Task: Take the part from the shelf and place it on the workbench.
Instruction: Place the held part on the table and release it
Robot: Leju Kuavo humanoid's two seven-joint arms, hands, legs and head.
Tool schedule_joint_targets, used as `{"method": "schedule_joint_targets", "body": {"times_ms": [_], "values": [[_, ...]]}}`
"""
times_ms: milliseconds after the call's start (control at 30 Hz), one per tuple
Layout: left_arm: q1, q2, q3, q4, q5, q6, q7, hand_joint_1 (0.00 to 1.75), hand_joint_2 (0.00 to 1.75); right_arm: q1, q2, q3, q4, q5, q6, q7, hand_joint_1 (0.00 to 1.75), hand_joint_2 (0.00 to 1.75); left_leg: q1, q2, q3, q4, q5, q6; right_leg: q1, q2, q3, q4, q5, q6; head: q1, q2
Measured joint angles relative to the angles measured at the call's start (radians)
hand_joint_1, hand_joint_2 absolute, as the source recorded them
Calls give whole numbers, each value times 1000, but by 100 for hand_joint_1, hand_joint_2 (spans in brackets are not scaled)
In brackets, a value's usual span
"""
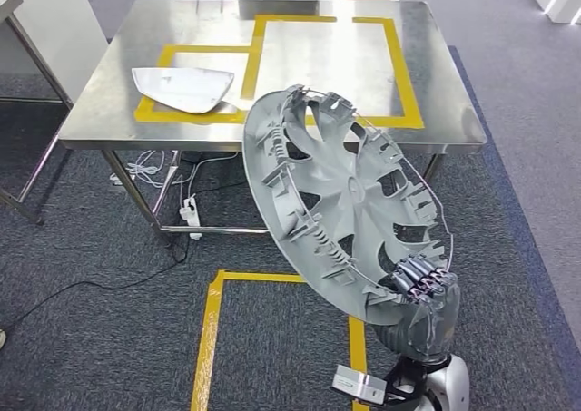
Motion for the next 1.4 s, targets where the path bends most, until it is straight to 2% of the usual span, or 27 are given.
{"method": "schedule_joint_targets", "body": {"times_ms": [67, 133, 167, 233, 267, 300, 333, 367, 400, 467, 500, 633, 700, 767, 800, 833, 867, 933, 1000, 1100, 1167, 1200, 1267, 1300, 1333, 1367, 1400], "values": [[-1, -1, 0, 0, -2, 1, -3, 0, 175, 1, 0, -1, 0, 0, 0, -2, 175, 175, -3, -1, -1, -5, -1, 11, -1, 0, -3, -2, 1, 12, 2, 0], [-1, -1, 1, 0, -3, 5, -8, 0, 175, 1, 0, -2, 0, 0, 0, -7, 175, 175, -1, 0, -1, -11, 3, 25, -3, -7, -15, 16, -16, 22, 4, 0], [-1, -2, 1, 0, -4, 7, -11, 0, 175, 1, 0, -2, 0, 0, 0, -13, 175, 175, 0, 1, -1, -14, 5, 31, -4, -12, -32, 52, -38, 25, 6, 0], [-1, -1, 2, 0, -8, 11, -14, 0, 175, 1, 0, -2, 0, -2, 0, -33, 175, 175, 0, 5, -2, -14, 5, 39, -4, -23, -94, 180, -101, 28, 10, 0], [-1, -2, 3, 0, -11, 11, -15, 0, 175, 1, 1, -4, 0, -3, 0, -48, 175, 175, -1, 6, -2, -14, 4, 40, -4, -24, -124, 243, -124, 29, 10, 0], [0, -2, 4, 0, -13, 12, -15, 0, 175, 1, 3, -5, 0, -3, 0, -62, 175, 175, -2, 8, -2, -14, 4, 40, -4, -24, -143, 279, -130, 30, 10, 0], [0, -2, 5, 0, -16, 11, -15, 0, 175, 1, 6, -8, 0, -3, 0, -77, 175, 175, -3, 8, -1, -14, 3, 40, -4, -25, -143, 278, -116, 29, 11, 0], [0, -2, 6, 0, -18, 11, -15, 0, 175, 0, 8, -10, -1, -3, 0, -89, 175, 175, -3, 9, 1, -14, 3, 40, -4, -26, -124, 237, -86, 27, 10, 0], [-1, -2, 7, 0, -21, 11, -15, 0, 175, -2, 12, -13, -3, -2, 0, -98, 175, 175, -3, 8, 3, -13, 1, 38, -3, -28, -90, 168, -48, 24, 11, 0], [-1, -2, 8, 0, -25, 10, -15, 0, 175, -10, 16, -16, -8, -1, 0, -106, 175, 175, -7, 8, 5, -12, -2, 31, -1, -35, -26, 43, -6, 18, 10, 0], [-1, -2, 8, 0, -26, 10, -15, 0, 175, -13, 18, -17, -11, 0, 0, -107, 175, 175, -9, 9, 5, -11, -3, 27, 1, -37, -9, 11, -2, 16, 10, 0], [-2, -2, 9, 0, -27, 6, -15, 0, 175, -17, 25, -23, -19, 0, 0, -108, 175, 175, -7, 11, 2, 0, -13, 6, 0, -34, 1, -4, -4, -1, 8, 0], [-3, -1, 10, 0, -27, 4, -15, 0, 175, -17, 30, -27, -21, 1, 0, -108, 175, 175, -4, 8, -31, 79, -58, -6, -5, -35, 7, -7, -4, -11, 5, 0], [-1, -2, 10, 0, -27, 3, -14, 0, 175, -18, 32, -29, -21, 1, 0, -108, 175, 175, -2, 7, -96, 213, -116, -13, -5, -34, 11, -7, -8, -16, 3, 0], [1, -2, 11, 0, -28, 3, -13, 0, 175, -18, 33, -30, -21, 1, 0, -108, 175, 175, -1, 7, -122, 262, -127, -14, -5, -33, 13, -7, -9, -17, 3, 0], [2, -2, 11, 0, -29, 2, -12, 0, 175, -18, 33, -31, -21, 2, 0, -108, 175, 175, -1, 7, -133, 277, -119, -15, -5, -31, 16, -7, -12, -17, 3, 0], [3, -2, 11, 0, -30, 2, -12, 0, 175, -17, 33, -32, -21, 2, 0, -108, 175, 175, 0, 7, -125, 251, -90, -14, -5, -29, 21, -7, -15, -17, 3, 0], [3, 0, 11, 0, -31, 2, -12, 0, 175, -17, 33, -32, -21, 2, 0, -108, 175, 175, 0, 5, -73, 124, -12, -8, -4, -25, 29, -7, -22, -13, 3, 0], [3, 1, 12, 0, -31, 2, -12, 0, 175, -19, 34, -33, -21, 2, 0, -108, 175, 175, -3, 4, -30, 22, 20, -1, -1, -22, 33, -5, -31, -3, 3, 0], [1, 0, 16, 0, -32, 1, -12, 0, 175, -19, 36, -32, -21, 9, 0, -99, 175, 175, -5, 4, -23, -3, 12, 12, -1, -22, 33, -7, -36, 13, 5, 0], [0, 0, 17, 0, -32, 0, -12, 0, 175, -18, 36, -31, -21, 12, 0, -91, 175, 175, -2, 5, -17, -10, 12, 26, -2, -24, 19, 20, -56, 23, 7, 0], [0, 0, 18, 0, -32, 0, -12, 0, 175, -18, 36, -31, -21, 11, 0, -89, 175, 175, 0, 5, -14, -13, 11, 33, -3, -25, -4, 63, -78, 26, 10, 0], [-1, 0, 20, 0, -32, -2, -12, 0, 175, -19, 36, -32, -20, 9, 0, -89, 175, 175, -1, 5, -10, -14, 5, 40, -3, -26, -77, 197, -130, 30, 13, 0], [-1, 0, 21, 0, -32, -3, -12, 0, 175, -18, 36, -32, -19, 8, 0, -89, 175, 175, -2, 6, -7, -13, 2, 42, -3, -26, -114, 254, -144, 32, 14, 0], [-1, 0, 23, 0, -32, -4, -12, 0, 175, -17, 36, -32, -18, 8, 0, -89, 175, 175, -2, 6, -3, -13, -1, 42, -3, -27, -137, 284, -141, 33, 14, 0], [0, -1, 24, 0, -32, -5, -12, 0, 175, -17, 36, -32, -16, 7, 0, -90, 175, 175, -2, 5, 3, -13, -6, 41, -3, -27, -141, 273, -115, 32, 14, 0], [0, -1, 24, 0, -33, -6, -12, 0, 175, -16, 36, -32, -15, 6, 0, -90, 175, 175, -2, 4, 11, -13, -11, 40, -3, -29, -125, 222, -73, 31, 15, 0]]}}
